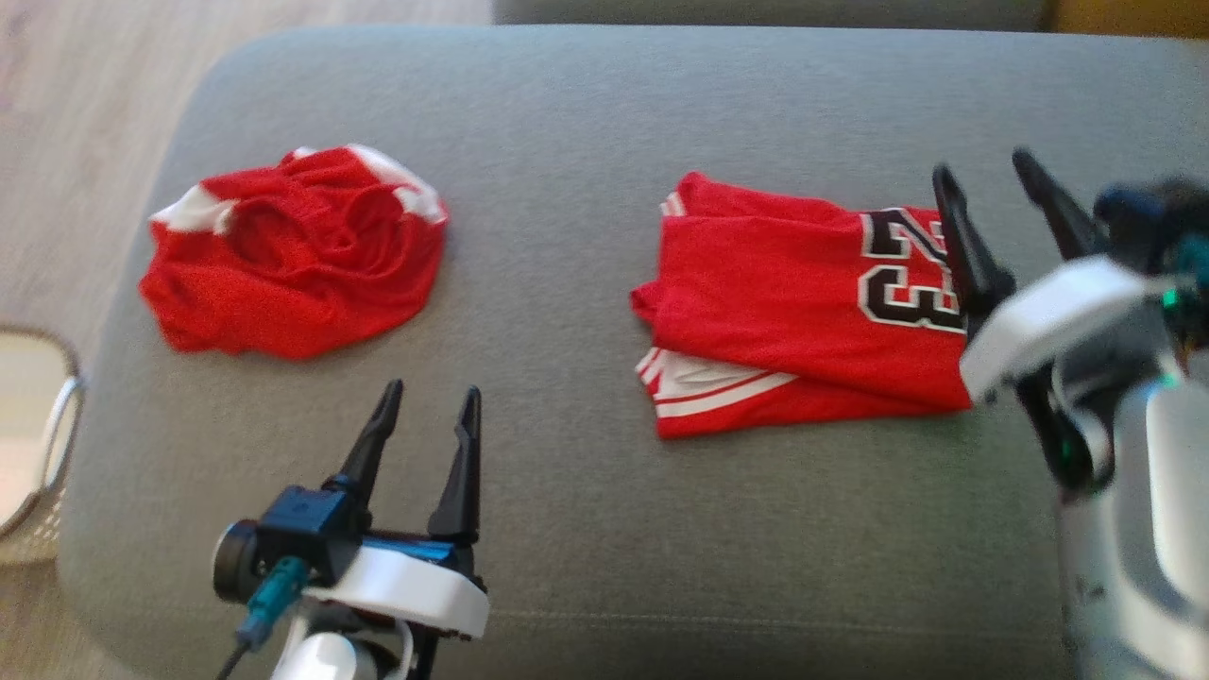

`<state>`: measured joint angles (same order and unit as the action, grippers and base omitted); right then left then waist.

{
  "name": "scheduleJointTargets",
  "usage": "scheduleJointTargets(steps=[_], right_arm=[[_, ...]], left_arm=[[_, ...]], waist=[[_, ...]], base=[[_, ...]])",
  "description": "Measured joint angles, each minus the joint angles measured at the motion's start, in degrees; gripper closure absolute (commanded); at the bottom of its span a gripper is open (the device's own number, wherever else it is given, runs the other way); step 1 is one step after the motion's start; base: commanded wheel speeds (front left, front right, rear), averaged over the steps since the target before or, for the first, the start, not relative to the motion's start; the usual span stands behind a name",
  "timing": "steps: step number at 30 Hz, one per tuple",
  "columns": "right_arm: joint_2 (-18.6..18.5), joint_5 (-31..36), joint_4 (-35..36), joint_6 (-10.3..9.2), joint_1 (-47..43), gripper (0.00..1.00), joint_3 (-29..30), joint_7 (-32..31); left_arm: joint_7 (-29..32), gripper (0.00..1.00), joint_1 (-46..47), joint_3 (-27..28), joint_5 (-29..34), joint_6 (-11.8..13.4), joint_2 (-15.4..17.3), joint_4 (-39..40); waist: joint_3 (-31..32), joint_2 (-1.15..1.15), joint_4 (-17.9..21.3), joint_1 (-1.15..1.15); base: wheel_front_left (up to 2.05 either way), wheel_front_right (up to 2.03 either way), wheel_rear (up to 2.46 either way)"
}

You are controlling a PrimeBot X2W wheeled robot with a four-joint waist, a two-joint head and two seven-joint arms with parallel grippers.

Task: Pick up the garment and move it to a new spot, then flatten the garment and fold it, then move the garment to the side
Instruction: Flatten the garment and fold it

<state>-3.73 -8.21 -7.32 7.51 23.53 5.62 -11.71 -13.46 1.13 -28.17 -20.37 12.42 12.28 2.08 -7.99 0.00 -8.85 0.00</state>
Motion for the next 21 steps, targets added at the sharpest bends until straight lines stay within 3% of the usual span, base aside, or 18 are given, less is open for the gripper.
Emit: scheduleJointTargets(steps=[9, 15, 21], right_arm=[[-0.4, 2.8, 3.5, 0.00, -14.3, 0.00, -0.6, 13.3], [0.3, 7.7, -0.1, 0.00, -21.1, 0.00, 0.4, 22.7], [1.0, 10.1, -3.1, 0.00, -24.4, 0.00, 1.4, 25.9]], left_arm=[[0.0, 0.00, -1.6, 2.9, -1.6, 2.1, 0.5, 0.8], [-0.8, 0.00, -6.0, 3.8, -0.7, 2.8, 1.0, 0.1], [-0.8, 0.00, -8.5, 6.3, 3.3, 2.6, 0.4, 0.0]], waist=[[3.2, 0.00, 5.1, 0.00], [6.0, 0.00, 6.4, 0.00], [8.5, 0.00, 6.9, 0.00]], base=[[0.00, 0.00, 0.00], [0.00, 0.00, 0.00], [0.00, 0.00, 0.00]])
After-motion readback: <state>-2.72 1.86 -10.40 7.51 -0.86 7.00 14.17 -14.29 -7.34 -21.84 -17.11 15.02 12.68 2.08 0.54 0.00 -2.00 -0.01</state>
